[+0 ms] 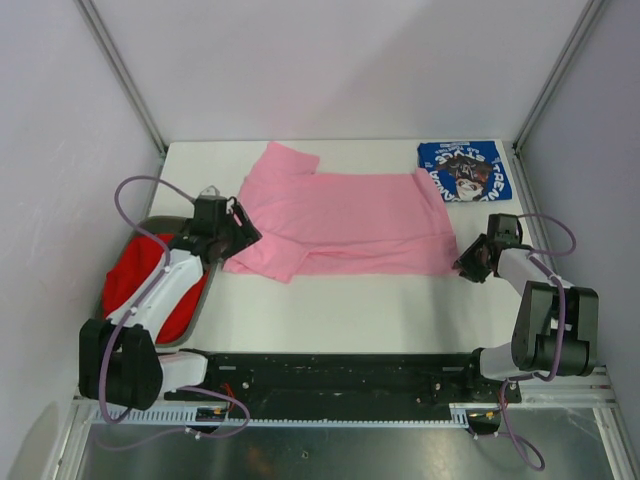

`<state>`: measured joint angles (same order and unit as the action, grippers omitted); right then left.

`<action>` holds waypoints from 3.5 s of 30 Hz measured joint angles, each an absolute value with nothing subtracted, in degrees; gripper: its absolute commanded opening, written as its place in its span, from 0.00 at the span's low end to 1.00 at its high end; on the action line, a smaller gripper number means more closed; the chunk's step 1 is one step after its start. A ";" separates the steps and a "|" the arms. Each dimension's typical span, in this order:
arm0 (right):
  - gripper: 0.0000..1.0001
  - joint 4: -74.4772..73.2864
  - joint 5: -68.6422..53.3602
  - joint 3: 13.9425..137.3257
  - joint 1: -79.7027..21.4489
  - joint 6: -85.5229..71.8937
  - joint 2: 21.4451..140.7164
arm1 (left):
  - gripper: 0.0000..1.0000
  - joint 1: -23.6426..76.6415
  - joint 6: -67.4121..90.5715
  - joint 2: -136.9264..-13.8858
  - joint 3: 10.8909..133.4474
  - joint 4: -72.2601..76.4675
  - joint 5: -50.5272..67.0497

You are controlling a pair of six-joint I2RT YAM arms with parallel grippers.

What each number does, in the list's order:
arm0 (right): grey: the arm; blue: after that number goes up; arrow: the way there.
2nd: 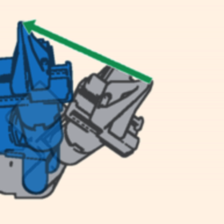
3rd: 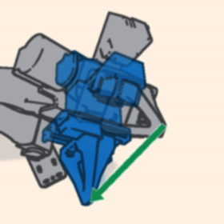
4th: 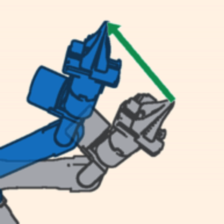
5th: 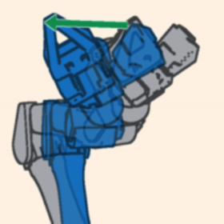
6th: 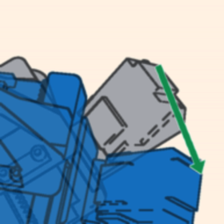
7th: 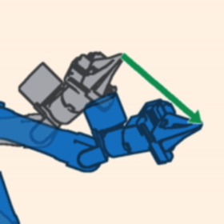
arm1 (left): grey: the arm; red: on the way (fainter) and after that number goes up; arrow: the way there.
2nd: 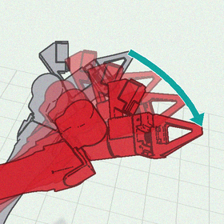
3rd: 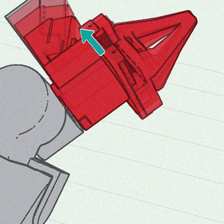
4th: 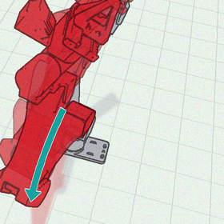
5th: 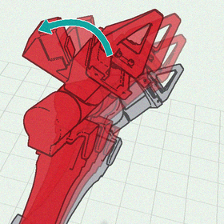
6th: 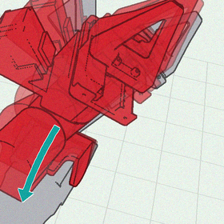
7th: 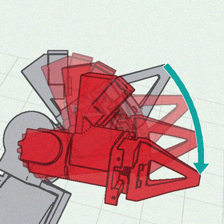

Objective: Fold and stack the t-shirts
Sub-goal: Fold the flattened tshirt in 1/3 of the way

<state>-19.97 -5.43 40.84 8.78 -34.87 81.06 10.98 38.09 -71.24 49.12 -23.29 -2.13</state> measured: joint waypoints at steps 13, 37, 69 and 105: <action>0.00 -18.31 -4.56 40.56 10.68 -34.24 81.49 | 0.57 10.96 43.88 -67.09 40.88 -23.44 -6.83; 0.00 -18.22 -2.83 40.51 14.87 -33.36 82.54 | 0.43 10.96 51.70 -75.66 36.45 -23.16 -13.91; 0.00 -18.52 -2.44 40.51 14.92 -33.39 83.26 | 0.15 10.96 52.42 -82.17 38.74 -18.33 -17.91; 0.06 -46.30 0.21 38.70 21.02 -41.23 66.04 | 0.00 11.14 65.12 -43.64 20.56 -38.15 -19.86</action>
